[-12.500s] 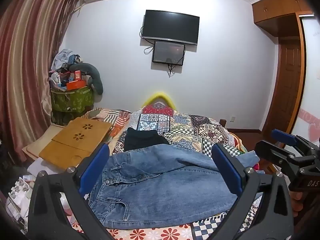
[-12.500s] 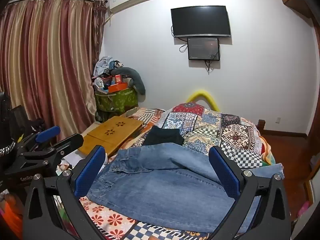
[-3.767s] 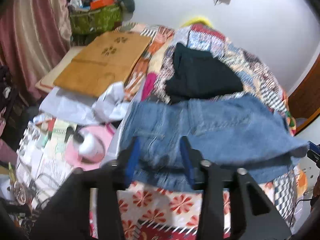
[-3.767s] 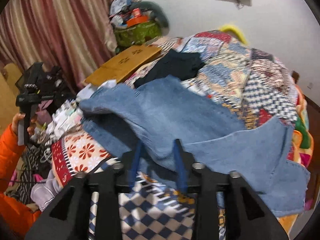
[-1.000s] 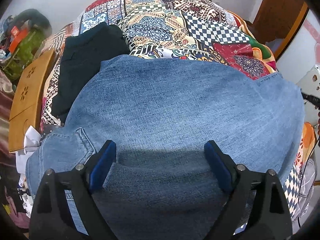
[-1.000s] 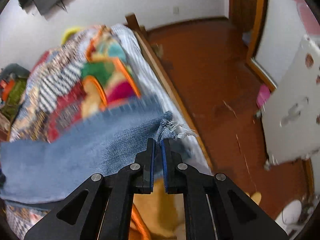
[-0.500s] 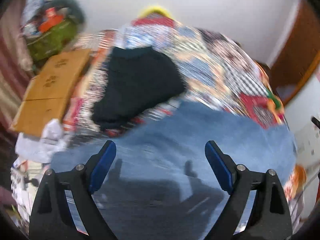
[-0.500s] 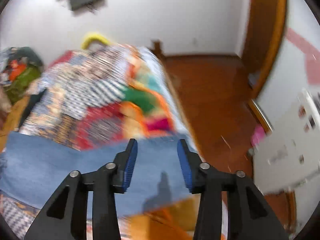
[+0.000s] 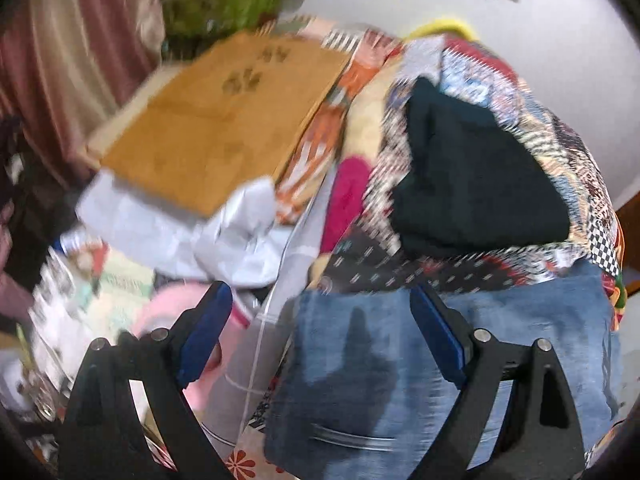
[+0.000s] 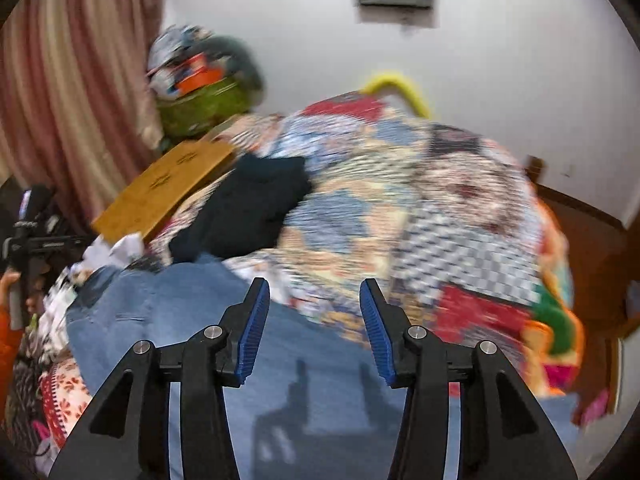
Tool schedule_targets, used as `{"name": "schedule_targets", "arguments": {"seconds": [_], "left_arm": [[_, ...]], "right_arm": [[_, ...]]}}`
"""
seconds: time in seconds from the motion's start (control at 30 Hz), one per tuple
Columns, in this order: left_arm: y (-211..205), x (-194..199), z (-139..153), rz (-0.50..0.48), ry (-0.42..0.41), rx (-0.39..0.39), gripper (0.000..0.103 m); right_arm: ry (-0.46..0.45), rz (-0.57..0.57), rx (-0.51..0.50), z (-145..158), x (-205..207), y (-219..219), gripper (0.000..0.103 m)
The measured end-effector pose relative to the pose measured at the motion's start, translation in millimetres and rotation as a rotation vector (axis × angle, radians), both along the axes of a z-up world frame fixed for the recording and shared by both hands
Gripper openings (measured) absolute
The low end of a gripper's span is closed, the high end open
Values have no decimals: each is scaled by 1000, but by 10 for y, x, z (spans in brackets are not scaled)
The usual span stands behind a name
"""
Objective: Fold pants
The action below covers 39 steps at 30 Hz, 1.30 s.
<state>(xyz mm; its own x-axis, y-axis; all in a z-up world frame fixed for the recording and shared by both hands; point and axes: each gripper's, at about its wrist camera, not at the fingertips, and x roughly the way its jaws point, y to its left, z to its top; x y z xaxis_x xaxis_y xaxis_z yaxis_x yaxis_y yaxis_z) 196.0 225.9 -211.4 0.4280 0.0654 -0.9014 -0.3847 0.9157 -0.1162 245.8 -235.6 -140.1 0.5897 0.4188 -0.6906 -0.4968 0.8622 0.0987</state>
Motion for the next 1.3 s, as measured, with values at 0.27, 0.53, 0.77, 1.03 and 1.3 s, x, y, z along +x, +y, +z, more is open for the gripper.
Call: {"name": "schedule_targets", "arguments": {"seconds": [0.27, 0.53, 0.77, 1.03, 1.3], "left_arm": [[-73, -162, -662, -53, 60, -177, 84], [-334, -287, -569, -109, -15, -171, 37], [-525, -344, -240, -108, -96, 53, 14], [-499, -307, 213, -56, -196, 229, 16], [-317, 113, -608, -122, 48, 71, 40]], "right_arm": [[134, 169, -88, -461, 295, 971, 44], [216, 260, -102, -723, 451, 1394, 43], [147, 264, -119, -763, 326, 1471, 19], [-12, 259, -109, -407, 282, 1510, 15], [92, 183, -53, -580, 627, 1505, 16]]}}
